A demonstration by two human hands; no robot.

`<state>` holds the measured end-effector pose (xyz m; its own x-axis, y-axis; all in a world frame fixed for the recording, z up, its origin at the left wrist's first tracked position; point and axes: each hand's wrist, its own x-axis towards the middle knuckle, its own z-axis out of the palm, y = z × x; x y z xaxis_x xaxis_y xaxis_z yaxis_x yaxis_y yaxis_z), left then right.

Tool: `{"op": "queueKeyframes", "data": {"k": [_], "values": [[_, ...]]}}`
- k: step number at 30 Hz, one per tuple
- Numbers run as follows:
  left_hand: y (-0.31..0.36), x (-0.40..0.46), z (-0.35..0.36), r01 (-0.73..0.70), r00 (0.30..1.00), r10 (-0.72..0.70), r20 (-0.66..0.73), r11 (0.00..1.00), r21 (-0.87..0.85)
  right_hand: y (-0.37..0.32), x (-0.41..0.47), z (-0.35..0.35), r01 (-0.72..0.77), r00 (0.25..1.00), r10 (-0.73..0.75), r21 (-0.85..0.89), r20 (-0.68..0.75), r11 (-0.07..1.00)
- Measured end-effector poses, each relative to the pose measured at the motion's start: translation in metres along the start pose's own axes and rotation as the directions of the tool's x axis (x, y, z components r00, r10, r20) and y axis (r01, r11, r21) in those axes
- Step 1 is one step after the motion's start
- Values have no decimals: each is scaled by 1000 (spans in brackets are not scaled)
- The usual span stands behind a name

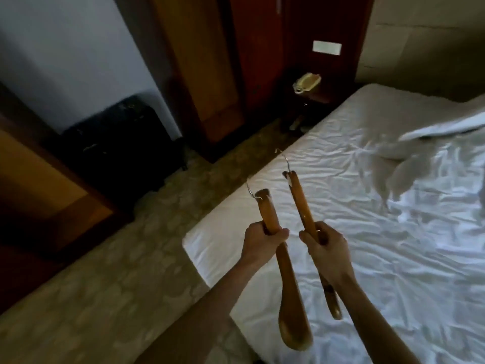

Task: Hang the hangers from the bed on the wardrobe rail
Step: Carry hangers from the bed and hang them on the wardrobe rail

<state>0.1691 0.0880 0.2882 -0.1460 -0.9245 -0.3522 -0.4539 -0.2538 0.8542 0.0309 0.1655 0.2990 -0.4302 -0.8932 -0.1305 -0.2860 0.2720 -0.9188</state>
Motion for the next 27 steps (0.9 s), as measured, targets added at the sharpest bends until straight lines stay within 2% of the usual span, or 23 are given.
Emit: {"op": "queueKeyframes", "data": {"k": [3, 6, 11, 16, 20, 27], "values": [[-4, -26, -69, -28, 991, 23, -129, 999, -40, -41, -19, 50, 114, 987, -116, 28, 114, 993], [-10, -54, -146, -64, 966, 47, -253, 996, -58, -86, -40, 107, 209, 941, -219, 66, 257, 976], [-34, -97, -277, -71, 902, -8, -432, 983, -167, -165, -79, 217, 249, 834, -290, 148, 471, 957], [-64, -119, -411, -91, 775, -46, -630, 979, -182, -237, -110, 333, 245, 727, -329, 220, 603, 944], [-94, -124, -522, -111, 670, -70, -739, 975, -194, -292, -124, 431, 292, 651, -385, 252, 654, 922], [-123, -124, -696, -207, 595, -62, -801, 952, -227, -399, -144, 584, 279, 542, -409, 302, 734, 912]]}}
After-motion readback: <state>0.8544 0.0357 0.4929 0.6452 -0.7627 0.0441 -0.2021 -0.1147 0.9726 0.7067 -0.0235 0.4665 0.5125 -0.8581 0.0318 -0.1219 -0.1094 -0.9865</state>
